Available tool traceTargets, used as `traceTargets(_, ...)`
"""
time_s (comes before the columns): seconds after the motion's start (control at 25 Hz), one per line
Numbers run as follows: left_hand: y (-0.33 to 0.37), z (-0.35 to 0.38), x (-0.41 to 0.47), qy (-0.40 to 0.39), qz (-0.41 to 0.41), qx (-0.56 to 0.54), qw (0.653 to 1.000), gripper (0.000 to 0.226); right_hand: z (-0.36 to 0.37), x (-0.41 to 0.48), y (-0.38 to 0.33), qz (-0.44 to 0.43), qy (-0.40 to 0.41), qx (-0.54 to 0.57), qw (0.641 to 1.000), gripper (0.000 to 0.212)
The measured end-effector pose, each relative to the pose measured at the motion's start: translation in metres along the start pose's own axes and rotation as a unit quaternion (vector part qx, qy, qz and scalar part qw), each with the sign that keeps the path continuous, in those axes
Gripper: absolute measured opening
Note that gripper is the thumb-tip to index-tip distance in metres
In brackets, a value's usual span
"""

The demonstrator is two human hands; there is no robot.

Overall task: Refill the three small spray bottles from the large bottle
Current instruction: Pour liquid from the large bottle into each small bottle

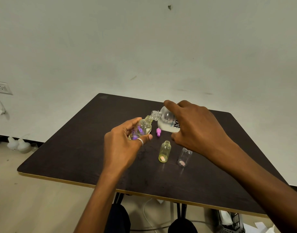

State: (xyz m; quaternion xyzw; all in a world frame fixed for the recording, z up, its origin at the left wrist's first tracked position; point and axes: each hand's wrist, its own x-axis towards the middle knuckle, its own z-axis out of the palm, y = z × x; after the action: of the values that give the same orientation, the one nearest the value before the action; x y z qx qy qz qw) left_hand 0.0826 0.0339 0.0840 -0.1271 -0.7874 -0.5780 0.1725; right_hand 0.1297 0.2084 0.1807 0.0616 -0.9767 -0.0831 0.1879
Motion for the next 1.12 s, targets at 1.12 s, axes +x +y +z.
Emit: traceTargets(1.12, -0.0012, 0.0015, 0.0011, 0.000, -0.006, -0.006, 1.000, 0.063, 0.0006, 0.0029, 0.0011, -0.021, 0.021, -0.006, 1.000, 0.075)
